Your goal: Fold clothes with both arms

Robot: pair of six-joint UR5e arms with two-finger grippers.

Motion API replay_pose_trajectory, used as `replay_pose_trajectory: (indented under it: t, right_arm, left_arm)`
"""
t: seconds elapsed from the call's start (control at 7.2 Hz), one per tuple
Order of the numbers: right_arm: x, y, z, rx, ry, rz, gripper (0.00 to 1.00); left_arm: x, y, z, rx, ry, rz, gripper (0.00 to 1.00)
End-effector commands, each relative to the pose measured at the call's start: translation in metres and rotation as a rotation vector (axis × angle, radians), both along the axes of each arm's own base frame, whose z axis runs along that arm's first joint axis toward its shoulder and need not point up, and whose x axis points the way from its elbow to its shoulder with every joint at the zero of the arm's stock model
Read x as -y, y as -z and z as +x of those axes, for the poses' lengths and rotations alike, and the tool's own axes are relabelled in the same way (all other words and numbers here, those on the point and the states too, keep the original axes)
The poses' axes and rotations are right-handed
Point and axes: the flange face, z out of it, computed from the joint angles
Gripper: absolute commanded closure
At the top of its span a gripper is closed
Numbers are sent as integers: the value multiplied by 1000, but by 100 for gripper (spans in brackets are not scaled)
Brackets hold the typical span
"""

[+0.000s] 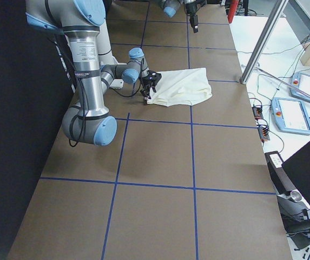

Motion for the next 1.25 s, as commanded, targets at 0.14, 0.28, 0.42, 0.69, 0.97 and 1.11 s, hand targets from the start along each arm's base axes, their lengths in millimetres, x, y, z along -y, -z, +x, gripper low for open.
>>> replay_pose_trajectory:
  t: [0.14, 0.28, 0.42, 0.69, 0.97, 1.11]
  right_arm:
    - [10, -4, -20, 2, -77, -45, 26]
    - [12, -15, -26, -21, -77, -51, 26]
    - [14, -19, -27, -30, -81, -56, 25]
    - [13, -18, -24, -25, -83, -60, 25]
    - [4, -26, -30, -32, -87, -85, 26]
    - [1, -24, -32, -28, -84, -84, 25]
  left_arm:
    - [0, -5, 1, 6, 2, -7, 54]
    - [1, -6, 1, 8, 5, -9, 54]
    - [1, -5, 1, 7, 5, -10, 54]
    - [1, -5, 2, 7, 3, -10, 54]
    - [1, -6, 3, 8, 2, -11, 54]
    - [1, -6, 4, 8, 2, -14, 55]
